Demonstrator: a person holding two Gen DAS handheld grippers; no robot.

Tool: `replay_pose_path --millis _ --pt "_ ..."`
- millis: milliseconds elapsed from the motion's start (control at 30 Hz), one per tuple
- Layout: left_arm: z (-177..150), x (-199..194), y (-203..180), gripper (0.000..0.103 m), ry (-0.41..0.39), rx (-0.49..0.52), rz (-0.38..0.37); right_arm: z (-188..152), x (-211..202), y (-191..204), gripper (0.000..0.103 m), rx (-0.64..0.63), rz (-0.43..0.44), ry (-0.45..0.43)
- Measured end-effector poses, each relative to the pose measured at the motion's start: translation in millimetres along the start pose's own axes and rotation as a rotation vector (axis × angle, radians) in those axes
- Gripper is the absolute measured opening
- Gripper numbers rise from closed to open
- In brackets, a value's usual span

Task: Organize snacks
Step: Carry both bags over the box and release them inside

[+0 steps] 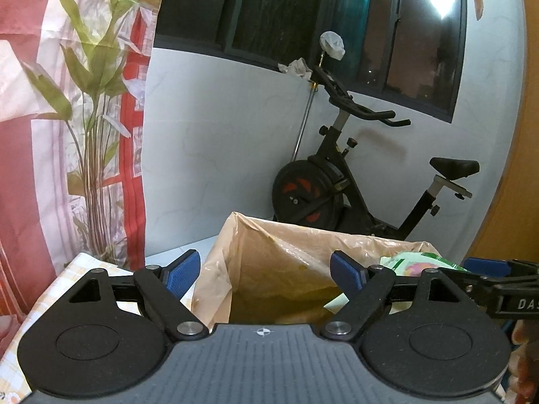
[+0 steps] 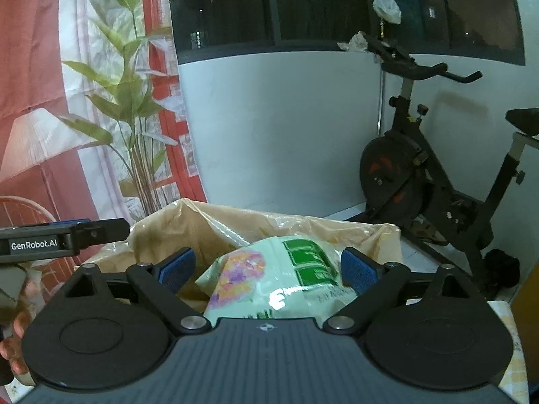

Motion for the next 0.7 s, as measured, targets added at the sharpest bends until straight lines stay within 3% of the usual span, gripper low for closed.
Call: replay_pose_path --millis 200,267,367,533,600,700 --pt "-5 -7 -5 0.086 -0.001 0.000 -0.020 -8 -15 -12 0.088 0.051 -0.044 -0.001" --pt "-7 -10 -5 0.086 -0.003 0.000 -0.026 -13 -11 -12 0.075 0.057 -0.039 0.033" --pt "-8 -13 -3 0.086 -0.006 0.000 -0.023 -16 -1 -6 0.064 0.078 0.014 0.078" --pt "-7 -20 4 0.086 -0.013 -0.012 -0.015 -20 31 -8 0.061 0.188 0.077 0.222" --pt "-8 -24 7 0.086 -0.019 -0.010 -0.008 -24 43 -11 0.061 0.202 0.048 0.272" --pt "-10 -25 13 0.086 -0.016 -0.009 0.008 -26 45 -14 0.061 0.179 -0.009 0.277"
Point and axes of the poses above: each gripper's, at about its wrist camera, not at the fingertips, and x roughly the way its jaws point, y to its left, z to its top, the point moved 7 cm from there along x, roughly the way its jaws point, and after that the axes turned 5 degrees about z, right-handed, at the moved point
